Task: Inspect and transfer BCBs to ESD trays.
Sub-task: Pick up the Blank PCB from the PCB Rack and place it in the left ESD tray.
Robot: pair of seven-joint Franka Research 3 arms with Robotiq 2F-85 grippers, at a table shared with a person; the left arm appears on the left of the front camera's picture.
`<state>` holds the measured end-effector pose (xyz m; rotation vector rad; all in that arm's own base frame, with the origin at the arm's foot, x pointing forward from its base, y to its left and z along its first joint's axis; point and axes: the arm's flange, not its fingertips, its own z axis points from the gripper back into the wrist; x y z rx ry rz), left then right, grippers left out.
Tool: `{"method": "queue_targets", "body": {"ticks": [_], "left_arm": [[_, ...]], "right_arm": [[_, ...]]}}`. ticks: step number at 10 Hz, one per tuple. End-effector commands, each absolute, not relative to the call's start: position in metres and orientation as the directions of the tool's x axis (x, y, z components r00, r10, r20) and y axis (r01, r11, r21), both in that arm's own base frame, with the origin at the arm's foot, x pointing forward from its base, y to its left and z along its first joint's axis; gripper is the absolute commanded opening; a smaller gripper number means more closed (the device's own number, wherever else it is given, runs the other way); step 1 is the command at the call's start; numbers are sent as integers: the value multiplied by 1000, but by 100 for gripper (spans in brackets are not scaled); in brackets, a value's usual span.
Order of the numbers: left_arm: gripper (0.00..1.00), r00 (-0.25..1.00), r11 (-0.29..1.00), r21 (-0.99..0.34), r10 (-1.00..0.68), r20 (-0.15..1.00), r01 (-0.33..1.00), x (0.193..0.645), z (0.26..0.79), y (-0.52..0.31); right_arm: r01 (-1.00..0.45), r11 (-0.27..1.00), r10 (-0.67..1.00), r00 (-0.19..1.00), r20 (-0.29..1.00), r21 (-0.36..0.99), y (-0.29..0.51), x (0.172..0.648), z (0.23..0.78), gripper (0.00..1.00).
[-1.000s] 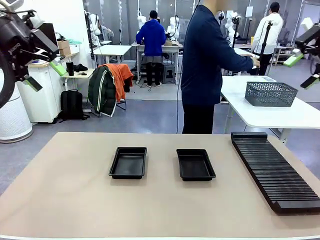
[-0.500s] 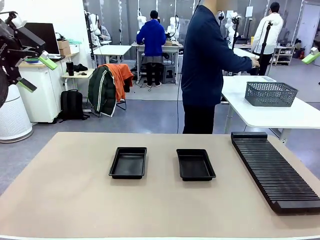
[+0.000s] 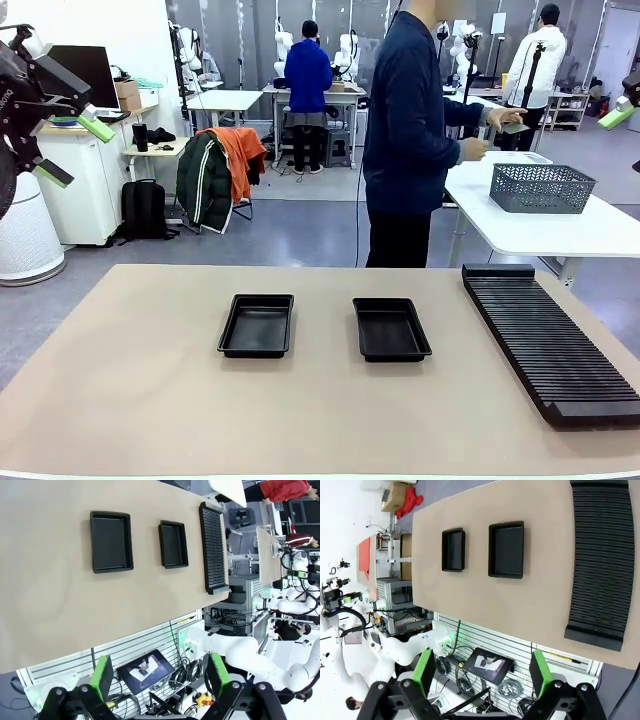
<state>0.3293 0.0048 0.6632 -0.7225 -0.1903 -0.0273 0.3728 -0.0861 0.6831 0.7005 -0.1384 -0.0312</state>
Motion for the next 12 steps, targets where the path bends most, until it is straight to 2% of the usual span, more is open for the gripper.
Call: {"method": "queue_targets", "body": {"ticks": [1, 6, 9, 12], "left_arm": [[100, 983, 745, -660, 39, 180, 92, 331, 663, 6], [100, 980, 740, -671, 110, 166, 30, 332, 691, 4], [100, 973, 748, -664, 147, 178, 9, 333, 700, 8], [100, 962, 806, -592, 149, 228, 15, 324, 724, 0]], "right_arm": [[-18, 765, -76, 990, 119, 644, -86, 373, 683, 100], [-78, 756, -39, 986, 163, 650, -94, 395, 738, 100], [-82, 756, -37, 985, 167, 649, -103, 406, 747, 100], [-58, 766, -63, 984, 164, 641, -105, 413, 747, 100]]}}
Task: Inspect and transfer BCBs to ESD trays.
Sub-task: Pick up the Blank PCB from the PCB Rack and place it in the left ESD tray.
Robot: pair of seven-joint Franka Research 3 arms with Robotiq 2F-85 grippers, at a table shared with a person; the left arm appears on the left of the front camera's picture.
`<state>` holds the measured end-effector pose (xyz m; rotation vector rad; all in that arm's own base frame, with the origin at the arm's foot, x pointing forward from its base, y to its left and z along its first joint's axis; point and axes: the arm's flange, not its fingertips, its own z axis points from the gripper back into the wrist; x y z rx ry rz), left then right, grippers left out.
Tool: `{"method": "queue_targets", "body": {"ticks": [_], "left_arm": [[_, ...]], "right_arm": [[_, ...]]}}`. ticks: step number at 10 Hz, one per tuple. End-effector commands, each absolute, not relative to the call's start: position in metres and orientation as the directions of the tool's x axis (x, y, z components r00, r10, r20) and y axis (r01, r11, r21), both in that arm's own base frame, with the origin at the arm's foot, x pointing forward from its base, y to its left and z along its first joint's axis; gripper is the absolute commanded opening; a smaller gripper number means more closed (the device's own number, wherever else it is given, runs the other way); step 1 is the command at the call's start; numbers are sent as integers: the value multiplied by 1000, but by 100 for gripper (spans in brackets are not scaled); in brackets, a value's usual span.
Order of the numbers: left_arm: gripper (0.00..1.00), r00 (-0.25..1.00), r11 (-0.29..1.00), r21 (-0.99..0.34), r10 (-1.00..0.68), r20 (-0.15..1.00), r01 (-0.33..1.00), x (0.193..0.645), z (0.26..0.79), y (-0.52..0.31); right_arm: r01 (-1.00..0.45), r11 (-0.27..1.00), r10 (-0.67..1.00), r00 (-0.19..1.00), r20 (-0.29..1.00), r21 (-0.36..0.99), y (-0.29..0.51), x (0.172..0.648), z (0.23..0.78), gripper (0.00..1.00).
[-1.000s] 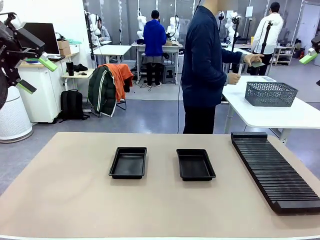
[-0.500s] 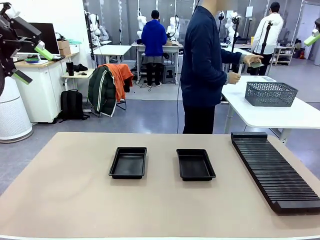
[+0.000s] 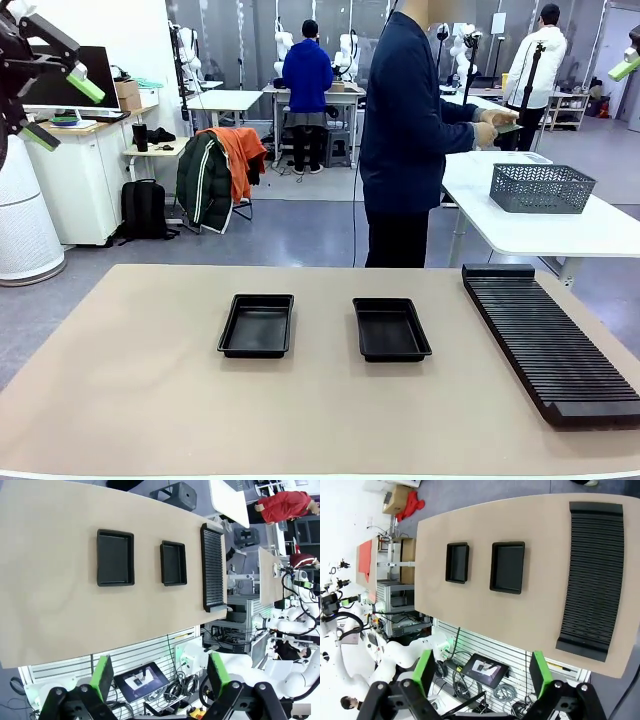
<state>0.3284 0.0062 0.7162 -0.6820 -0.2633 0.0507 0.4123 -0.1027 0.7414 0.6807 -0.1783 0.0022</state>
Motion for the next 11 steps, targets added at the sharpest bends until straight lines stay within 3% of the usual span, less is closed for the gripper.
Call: {"method": "queue_targets", "body": {"ticks": [1, 11], "left_arm": [[100, 962, 814, -581, 148, 229, 13, 324, 729, -1], [100, 940, 877, -479, 181, 289, -21, 298, 752, 1]], "right_arm": [[-49, 774, -73, 983, 166, 631, -107, 414, 749, 100], [31, 832, -163, 968, 192, 554, -136, 395, 771, 100]]}}
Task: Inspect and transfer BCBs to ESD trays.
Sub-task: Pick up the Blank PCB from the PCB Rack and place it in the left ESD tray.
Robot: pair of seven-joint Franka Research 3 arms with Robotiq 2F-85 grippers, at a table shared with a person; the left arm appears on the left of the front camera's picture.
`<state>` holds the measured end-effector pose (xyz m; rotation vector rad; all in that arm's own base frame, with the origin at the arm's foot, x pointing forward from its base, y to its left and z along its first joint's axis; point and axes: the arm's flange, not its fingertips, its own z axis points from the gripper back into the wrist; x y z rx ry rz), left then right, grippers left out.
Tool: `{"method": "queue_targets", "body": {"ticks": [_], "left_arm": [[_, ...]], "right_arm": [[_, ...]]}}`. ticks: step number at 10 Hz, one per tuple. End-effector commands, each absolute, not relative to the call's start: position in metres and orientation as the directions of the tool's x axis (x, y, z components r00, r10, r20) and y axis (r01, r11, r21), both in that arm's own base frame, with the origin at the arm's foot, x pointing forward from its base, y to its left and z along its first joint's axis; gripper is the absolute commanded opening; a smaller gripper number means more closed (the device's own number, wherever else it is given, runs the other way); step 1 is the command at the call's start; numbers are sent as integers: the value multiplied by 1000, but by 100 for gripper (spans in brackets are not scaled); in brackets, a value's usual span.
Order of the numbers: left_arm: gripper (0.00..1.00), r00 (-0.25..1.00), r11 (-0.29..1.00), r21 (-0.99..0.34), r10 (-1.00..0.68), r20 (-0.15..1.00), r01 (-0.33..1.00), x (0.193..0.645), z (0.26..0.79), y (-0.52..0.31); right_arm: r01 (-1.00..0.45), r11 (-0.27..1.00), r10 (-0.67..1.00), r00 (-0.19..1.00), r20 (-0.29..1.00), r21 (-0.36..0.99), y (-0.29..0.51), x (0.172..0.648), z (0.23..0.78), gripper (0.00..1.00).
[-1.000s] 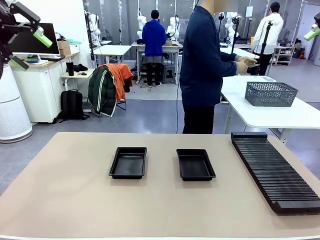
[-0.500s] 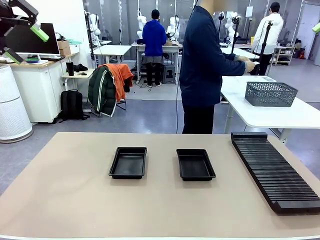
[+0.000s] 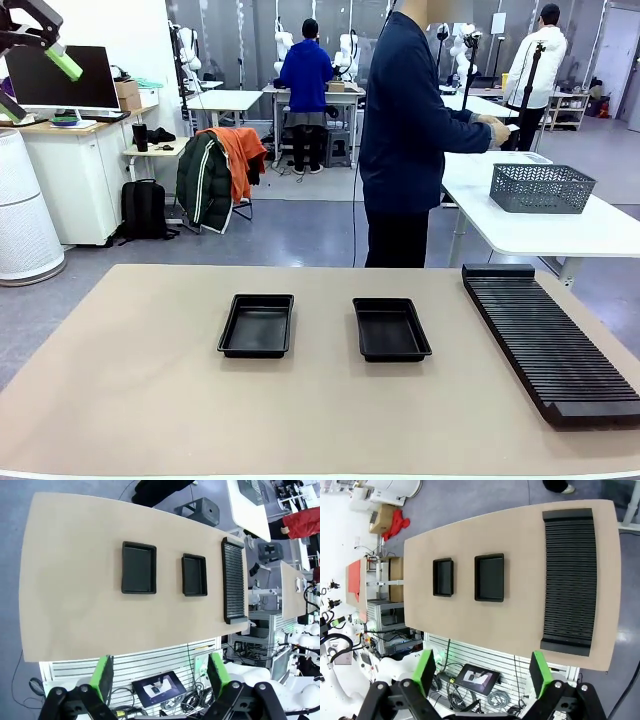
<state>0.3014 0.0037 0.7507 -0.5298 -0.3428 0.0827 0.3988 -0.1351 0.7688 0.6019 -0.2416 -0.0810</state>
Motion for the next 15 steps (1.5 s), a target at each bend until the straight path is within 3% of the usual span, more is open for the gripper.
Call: {"method": "queue_targets", "body": {"ticks": [1, 10, 15], "left_arm": [[100, 943, 886, -464, 167, 287, -15, 296, 754, -1], [100, 954, 893, -449, 150, 261, -18, 300, 752, 6], [100, 942, 890, -455, 154, 300, 0, 300, 750, 5]], "right_arm": [[29, 833, -167, 965, 201, 552, -136, 392, 771, 100], [21, 836, -153, 969, 196, 549, -128, 385, 771, 100], [-2, 839, -140, 965, 220, 543, -134, 384, 777, 100]]}}
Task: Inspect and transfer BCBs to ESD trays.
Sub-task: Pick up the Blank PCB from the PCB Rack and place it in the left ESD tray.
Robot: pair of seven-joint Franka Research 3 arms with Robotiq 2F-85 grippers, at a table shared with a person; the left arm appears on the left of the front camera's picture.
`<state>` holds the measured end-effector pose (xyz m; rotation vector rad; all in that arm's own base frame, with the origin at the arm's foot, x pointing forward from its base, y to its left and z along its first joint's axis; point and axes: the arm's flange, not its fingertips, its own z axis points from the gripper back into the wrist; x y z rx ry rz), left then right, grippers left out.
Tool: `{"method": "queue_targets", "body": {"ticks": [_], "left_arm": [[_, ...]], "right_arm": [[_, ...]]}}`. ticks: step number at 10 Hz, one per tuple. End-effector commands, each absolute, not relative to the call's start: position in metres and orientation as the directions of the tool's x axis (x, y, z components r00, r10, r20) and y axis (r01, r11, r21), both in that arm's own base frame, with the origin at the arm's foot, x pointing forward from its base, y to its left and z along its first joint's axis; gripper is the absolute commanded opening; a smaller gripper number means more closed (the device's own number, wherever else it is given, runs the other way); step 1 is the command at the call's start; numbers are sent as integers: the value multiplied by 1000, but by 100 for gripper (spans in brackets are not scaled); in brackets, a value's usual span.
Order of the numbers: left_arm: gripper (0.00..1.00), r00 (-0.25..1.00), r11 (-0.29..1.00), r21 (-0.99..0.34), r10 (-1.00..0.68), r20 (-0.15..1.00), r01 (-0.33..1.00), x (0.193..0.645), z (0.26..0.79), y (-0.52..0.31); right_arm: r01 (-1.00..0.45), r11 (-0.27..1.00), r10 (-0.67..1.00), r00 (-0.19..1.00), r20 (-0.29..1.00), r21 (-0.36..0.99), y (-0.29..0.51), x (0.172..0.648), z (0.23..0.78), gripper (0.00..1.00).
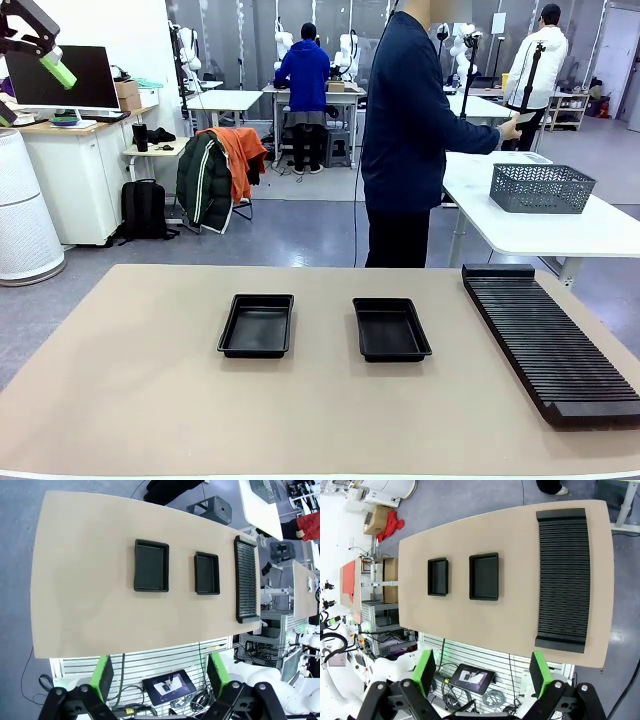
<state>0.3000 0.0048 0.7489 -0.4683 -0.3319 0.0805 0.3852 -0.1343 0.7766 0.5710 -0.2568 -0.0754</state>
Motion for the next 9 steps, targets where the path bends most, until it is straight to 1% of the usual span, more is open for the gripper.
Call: {"method": "queue_targets", "body": {"ticks": [1, 9], "left_arm": [[100, 942, 890, -455, 154, 300, 0, 300, 750, 5], [100, 942, 890, -455, 154, 300, 0, 300, 750, 5]], "right_arm": [[-2, 839, -140, 965, 220, 543, -134, 384, 777, 100], [-2, 839, -140, 965, 220, 543, -134, 384, 777, 100]]}}
